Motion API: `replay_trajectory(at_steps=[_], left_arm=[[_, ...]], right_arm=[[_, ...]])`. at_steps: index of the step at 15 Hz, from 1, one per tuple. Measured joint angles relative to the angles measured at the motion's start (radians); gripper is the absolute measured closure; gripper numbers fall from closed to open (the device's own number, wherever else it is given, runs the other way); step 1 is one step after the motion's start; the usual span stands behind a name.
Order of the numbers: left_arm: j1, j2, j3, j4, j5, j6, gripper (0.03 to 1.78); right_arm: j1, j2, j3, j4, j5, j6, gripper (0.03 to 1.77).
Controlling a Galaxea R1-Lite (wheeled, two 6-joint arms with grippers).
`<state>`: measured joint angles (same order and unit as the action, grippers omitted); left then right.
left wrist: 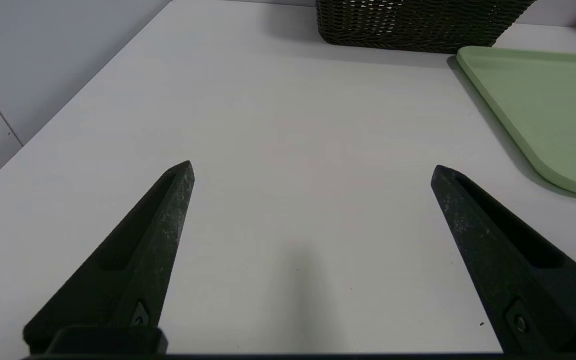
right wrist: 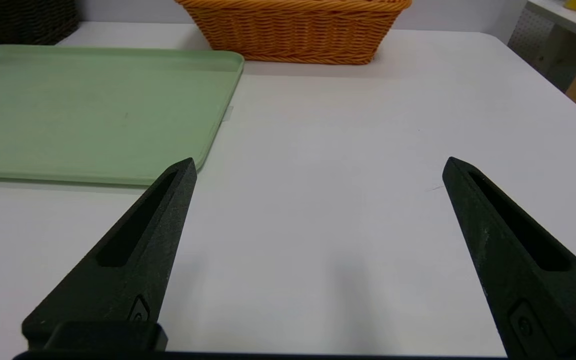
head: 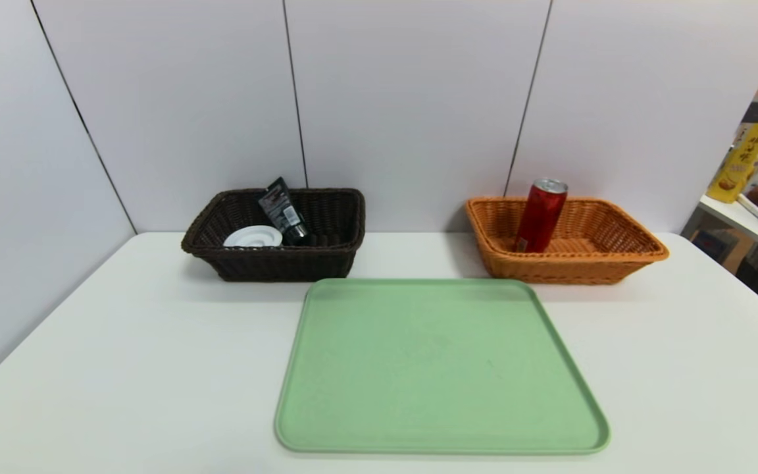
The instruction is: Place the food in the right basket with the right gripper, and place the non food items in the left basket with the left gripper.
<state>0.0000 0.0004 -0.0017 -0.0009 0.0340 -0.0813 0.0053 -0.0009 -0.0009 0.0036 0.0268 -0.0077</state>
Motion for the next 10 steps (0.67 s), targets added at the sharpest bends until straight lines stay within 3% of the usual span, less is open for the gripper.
replay_trajectory(at_steps=[10], left_arm=[[0.0,0.0,0.0,-0.003,0.0,-0.011,0.12]], right_arm=[[0.0,0.0,-0.001,-0.002,-0.009,0.012,0.1]])
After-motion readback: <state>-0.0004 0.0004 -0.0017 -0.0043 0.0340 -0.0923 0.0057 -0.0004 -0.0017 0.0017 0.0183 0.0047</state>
